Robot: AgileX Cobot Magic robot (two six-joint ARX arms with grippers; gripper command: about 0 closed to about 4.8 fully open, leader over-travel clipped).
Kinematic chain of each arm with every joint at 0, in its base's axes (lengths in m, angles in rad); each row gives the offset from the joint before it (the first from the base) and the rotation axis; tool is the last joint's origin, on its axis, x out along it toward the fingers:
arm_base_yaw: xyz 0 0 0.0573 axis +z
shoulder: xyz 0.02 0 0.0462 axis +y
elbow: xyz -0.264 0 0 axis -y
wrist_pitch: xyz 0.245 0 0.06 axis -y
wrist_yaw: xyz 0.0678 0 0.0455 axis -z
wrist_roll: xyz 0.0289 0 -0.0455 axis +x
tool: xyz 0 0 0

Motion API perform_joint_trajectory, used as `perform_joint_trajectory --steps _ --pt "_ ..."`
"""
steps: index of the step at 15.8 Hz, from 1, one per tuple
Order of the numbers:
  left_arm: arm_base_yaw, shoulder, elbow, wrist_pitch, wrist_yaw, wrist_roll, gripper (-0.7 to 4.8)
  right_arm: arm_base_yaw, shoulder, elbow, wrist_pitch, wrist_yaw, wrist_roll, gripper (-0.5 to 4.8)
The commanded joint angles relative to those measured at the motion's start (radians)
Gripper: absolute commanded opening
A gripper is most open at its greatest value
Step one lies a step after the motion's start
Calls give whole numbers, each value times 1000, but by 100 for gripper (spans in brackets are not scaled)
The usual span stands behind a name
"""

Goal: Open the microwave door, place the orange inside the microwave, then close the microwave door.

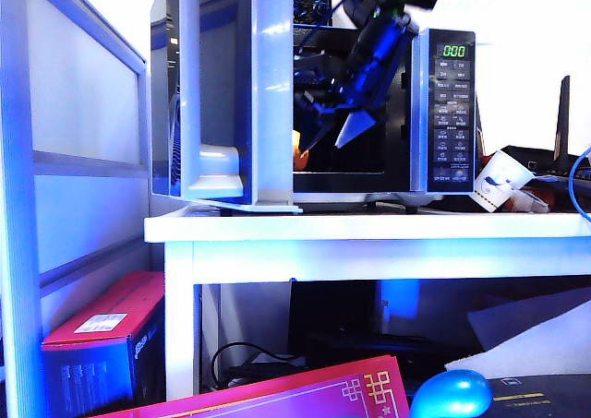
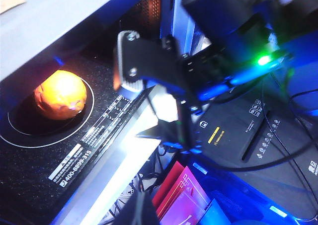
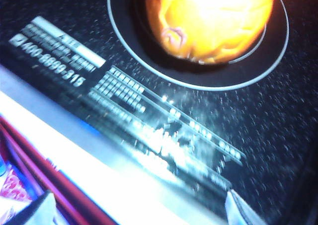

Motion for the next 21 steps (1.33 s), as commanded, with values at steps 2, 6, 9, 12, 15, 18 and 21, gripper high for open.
perform_joint_trajectory --steps 2,6,9,12,15,18,21 --pt "-3 32 -31 -209 -26 -5 17 2 -66 4 -81 11 0 479" --pt "-3 32 -31 -198 -27 -5 17 2 -153 4 -173 21 0 479" --pt "-3 32 -31 -191 -26 -5 17 2 -238 5 -231 29 1 479" --pt "-3 31 -31 -177 -25 -5 17 2 -349 6 -234 66 31 479" --pt "-3 30 -29 -128 -8 -44 17 3 -470 7 -203 66 34 -1" --pt "-3 2 -28 8 27 -101 17 3 -540 8 -151 66 164 -1" --pt "-3 -45 2 172 27 -182 17 3 -588 8 -126 5 238 -1"
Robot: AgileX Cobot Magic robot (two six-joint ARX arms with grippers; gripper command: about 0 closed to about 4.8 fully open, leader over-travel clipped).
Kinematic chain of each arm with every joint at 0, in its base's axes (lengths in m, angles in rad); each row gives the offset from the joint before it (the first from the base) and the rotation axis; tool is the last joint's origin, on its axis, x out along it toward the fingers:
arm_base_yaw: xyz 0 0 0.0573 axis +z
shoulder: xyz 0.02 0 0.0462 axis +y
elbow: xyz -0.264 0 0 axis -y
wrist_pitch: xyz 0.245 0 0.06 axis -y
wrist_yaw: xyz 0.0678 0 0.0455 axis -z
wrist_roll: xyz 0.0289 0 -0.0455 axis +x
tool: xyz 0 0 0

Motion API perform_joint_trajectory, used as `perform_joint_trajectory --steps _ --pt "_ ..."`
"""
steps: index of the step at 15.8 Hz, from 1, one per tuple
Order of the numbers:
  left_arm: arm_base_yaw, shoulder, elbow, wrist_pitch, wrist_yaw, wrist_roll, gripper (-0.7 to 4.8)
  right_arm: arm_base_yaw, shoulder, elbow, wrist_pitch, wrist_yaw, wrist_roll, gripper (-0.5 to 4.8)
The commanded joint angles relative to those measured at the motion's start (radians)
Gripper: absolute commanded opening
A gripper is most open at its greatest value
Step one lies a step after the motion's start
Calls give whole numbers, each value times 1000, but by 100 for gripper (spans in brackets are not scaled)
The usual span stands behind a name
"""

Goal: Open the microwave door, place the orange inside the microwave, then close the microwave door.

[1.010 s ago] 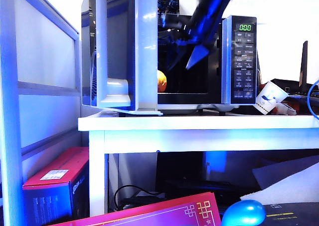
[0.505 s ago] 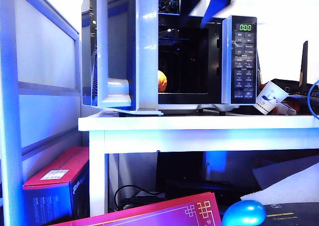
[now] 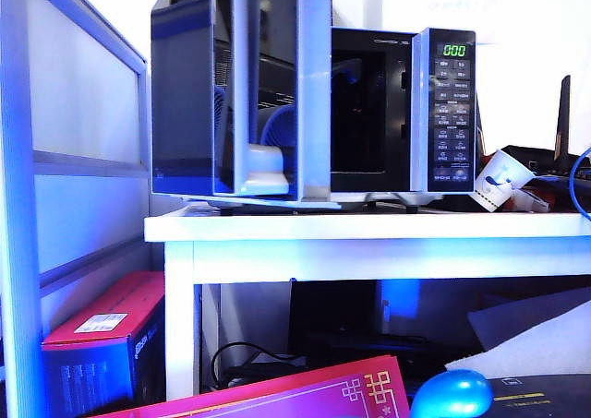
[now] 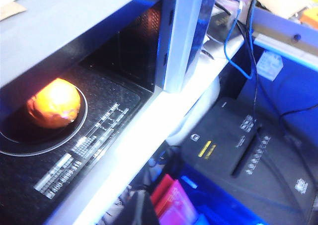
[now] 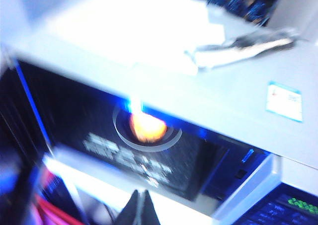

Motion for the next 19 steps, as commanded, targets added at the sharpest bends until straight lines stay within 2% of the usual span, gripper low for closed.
perform_joint_trajectory --steps 1,2,5,7,8,13,15,19 --pt "-2 -44 39 89 -3 -68 17 2 -37 7 43 -130 35 -1" --pt "-2 -59 70 99 -6 -68 17 2 -44 7 56 -213 35 -1" --pt "-2 -69 157 77 -5 -95 17 3 -46 7 42 -322 40 -1" --pt "-2 -69 188 -18 -6 -101 17 2 -47 7 51 -317 40 -1" --pt "-2 -69 204 -111 -24 -100 17 2 -47 7 64 -312 40 -1" --pt "-2 -76 222 -423 -270 -19 16 2 -47 7 83 -312 40 -1" --pt "-2 -75 220 -470 -297 -14 16 2 -48 7 89 -312 40 -1" --pt "-2 -64 181 -472 -270 -13 -3 2 -56 8 111 -312 40 -1"
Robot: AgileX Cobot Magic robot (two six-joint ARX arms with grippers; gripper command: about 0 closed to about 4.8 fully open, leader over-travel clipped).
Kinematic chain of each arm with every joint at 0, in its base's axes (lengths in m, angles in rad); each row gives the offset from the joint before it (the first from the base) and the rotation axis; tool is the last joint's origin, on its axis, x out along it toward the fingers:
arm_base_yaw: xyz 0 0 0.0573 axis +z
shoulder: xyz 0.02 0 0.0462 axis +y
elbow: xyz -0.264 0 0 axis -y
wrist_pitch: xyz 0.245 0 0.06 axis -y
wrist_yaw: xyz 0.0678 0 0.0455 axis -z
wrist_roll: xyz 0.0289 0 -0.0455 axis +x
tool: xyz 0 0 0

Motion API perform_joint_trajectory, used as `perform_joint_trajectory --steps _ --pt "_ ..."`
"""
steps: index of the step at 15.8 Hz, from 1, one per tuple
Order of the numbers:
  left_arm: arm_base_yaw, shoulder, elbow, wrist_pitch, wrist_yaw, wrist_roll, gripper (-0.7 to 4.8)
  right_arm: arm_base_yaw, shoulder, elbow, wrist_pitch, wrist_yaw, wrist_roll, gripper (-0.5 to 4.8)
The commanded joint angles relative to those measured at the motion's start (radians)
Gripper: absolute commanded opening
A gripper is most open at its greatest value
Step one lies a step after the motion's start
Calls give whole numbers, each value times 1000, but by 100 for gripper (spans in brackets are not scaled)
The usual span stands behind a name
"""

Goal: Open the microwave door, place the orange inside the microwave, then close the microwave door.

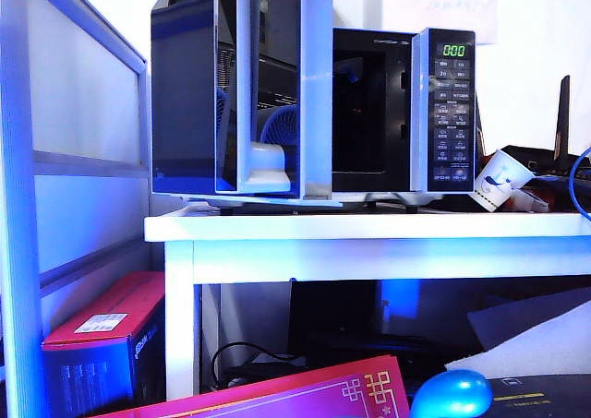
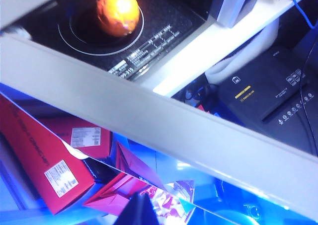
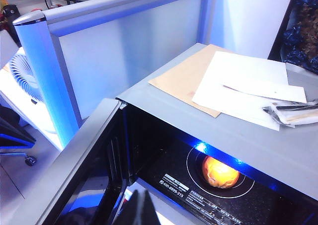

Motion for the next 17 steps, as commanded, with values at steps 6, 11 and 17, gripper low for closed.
perform_joint_trajectory --steps 6,11,17 --pt "-2 21 -104 59 112 3 -3 2 -53 5 104 -1 5 -1" --pt "-2 36 -104 159 212 23 -3 2 -56 5 106 -1 24 -1" --pt "-58 88 -104 217 264 34 -3 2 -59 5 126 0 24 -1"
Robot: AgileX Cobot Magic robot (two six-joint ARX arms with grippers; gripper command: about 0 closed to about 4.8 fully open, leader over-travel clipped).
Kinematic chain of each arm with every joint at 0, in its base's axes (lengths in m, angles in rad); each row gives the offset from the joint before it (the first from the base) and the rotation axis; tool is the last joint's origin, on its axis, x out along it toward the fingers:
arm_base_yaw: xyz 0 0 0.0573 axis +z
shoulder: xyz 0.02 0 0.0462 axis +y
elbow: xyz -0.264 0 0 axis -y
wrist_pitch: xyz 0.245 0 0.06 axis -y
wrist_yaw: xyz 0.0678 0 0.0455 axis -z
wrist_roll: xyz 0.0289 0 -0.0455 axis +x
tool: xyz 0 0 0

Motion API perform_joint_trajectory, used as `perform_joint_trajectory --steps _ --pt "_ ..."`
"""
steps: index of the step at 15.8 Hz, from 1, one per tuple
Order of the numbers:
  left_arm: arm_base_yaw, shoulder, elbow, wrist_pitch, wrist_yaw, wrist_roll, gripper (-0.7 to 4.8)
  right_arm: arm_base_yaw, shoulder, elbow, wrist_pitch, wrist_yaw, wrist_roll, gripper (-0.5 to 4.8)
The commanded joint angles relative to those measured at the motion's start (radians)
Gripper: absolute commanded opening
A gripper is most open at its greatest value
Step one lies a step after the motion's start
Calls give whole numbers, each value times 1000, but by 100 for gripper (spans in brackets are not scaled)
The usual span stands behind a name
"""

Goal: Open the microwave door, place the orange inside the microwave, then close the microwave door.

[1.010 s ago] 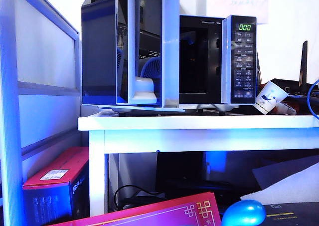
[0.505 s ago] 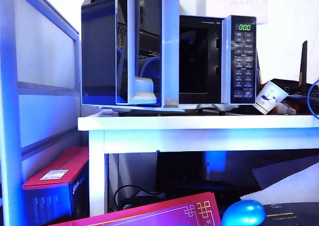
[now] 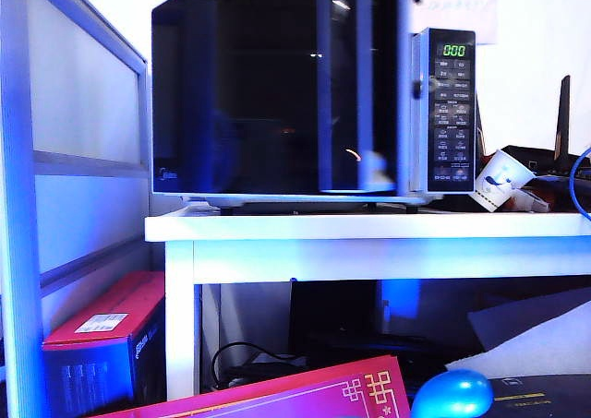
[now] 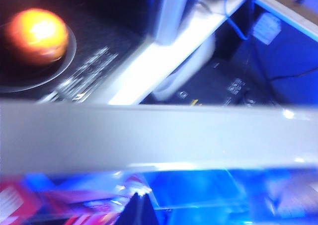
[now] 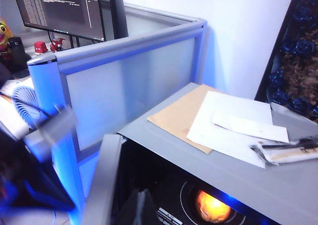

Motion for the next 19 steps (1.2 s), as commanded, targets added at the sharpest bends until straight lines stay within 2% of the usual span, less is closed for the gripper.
perform_joint_trajectory --steps 1,4,6,8,12,16,19 --pt "-69 41 3 42 14 21 -3 2 -14 5 40 -1 5 -1" --pt "-164 105 3 134 -38 39 -3 2 -21 5 74 0 5 -1" --pt "-194 133 3 187 -80 38 -3 2 -26 5 77 0 5 -1" --pt "-198 151 0 250 -173 38 -3 2 -28 5 77 -2 5 -1" --pt "-201 178 0 367 -262 30 -3 2 -28 5 77 -2 5 -1" --pt "-201 180 0 502 -328 30 -3 2 -29 5 108 -1 5 -1" --pt "-201 214 0 569 -323 3 -3 2 -49 6 147 2 6 -1"
